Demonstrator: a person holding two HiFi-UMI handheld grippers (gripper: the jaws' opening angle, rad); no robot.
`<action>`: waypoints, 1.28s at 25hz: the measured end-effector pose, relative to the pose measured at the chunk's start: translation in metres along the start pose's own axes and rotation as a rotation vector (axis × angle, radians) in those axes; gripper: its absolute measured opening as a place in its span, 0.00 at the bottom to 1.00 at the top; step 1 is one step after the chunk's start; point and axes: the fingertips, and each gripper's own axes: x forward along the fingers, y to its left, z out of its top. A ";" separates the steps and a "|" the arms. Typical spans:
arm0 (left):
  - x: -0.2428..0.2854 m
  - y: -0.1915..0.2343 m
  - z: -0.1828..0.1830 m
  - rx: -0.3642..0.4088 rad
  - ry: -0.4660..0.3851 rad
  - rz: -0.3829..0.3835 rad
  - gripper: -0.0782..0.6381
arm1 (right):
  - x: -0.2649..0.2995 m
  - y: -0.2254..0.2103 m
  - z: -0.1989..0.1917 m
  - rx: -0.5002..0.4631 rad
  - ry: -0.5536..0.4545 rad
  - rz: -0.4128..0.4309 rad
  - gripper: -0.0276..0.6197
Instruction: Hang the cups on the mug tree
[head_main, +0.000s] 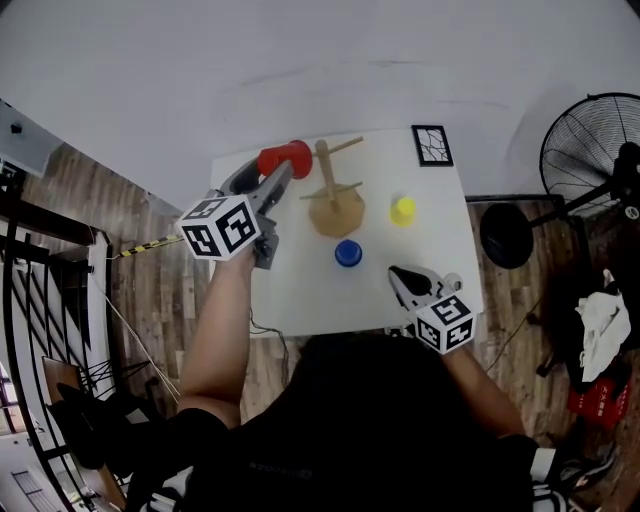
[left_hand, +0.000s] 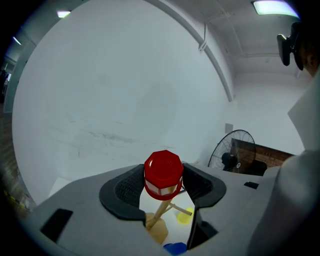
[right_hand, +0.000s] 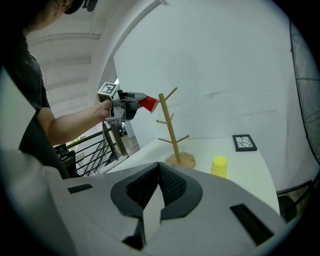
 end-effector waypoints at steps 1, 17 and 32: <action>0.002 -0.001 -0.001 0.000 0.003 -0.001 0.46 | -0.001 0.000 0.000 0.002 0.000 -0.002 0.05; -0.001 -0.002 -0.011 0.019 0.027 0.004 0.48 | 0.002 0.003 0.000 -0.002 -0.002 0.005 0.05; -0.042 -0.011 -0.093 0.104 0.142 0.080 0.46 | 0.005 0.008 0.009 -0.016 -0.028 0.017 0.05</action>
